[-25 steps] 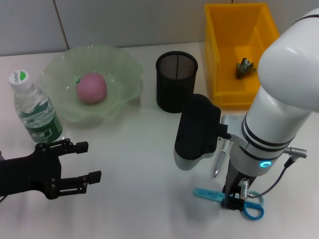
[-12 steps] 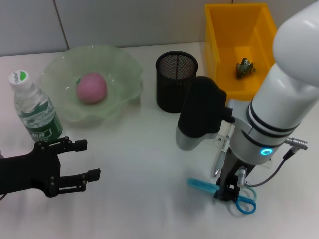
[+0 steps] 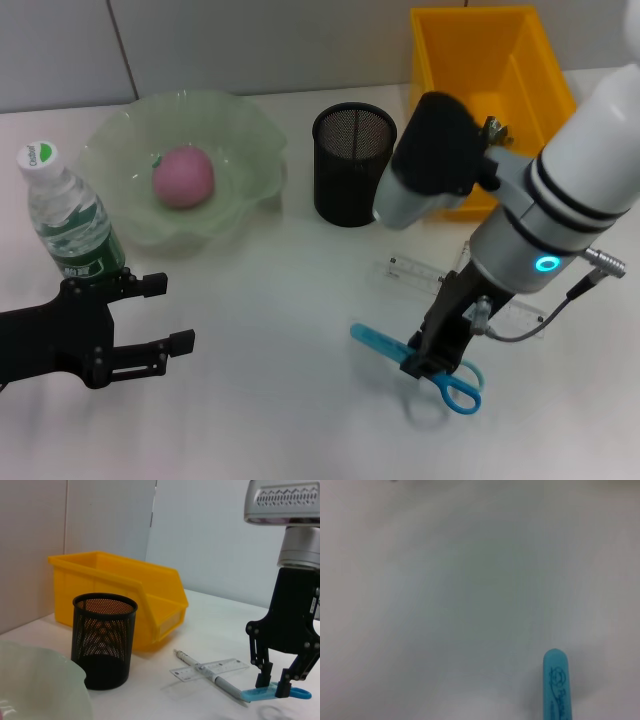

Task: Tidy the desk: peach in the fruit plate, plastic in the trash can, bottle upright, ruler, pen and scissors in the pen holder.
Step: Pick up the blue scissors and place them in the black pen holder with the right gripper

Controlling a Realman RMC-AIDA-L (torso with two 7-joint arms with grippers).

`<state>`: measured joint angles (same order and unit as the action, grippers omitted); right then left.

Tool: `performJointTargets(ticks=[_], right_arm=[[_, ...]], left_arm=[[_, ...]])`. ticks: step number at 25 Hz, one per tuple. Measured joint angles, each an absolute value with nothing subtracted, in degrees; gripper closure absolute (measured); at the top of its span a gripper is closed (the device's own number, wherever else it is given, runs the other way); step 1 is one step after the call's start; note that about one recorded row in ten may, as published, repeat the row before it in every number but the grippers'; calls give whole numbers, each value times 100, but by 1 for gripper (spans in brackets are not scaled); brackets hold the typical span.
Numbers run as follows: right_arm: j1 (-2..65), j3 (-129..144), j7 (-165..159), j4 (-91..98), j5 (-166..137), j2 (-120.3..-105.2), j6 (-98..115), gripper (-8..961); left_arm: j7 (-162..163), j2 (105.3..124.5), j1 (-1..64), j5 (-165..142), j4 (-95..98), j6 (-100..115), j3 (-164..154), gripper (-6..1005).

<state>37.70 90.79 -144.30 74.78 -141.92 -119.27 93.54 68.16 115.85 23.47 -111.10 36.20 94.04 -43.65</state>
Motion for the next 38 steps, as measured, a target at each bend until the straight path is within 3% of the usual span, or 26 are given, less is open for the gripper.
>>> performJointTargets(ticks=[38], right_arm=[[3580, 4790, -11181, 4465, -10436, -11850, 9130, 733]], left_arm=[[6758, 11696, 2415, -11121, 3599, 9166, -4258, 183]])
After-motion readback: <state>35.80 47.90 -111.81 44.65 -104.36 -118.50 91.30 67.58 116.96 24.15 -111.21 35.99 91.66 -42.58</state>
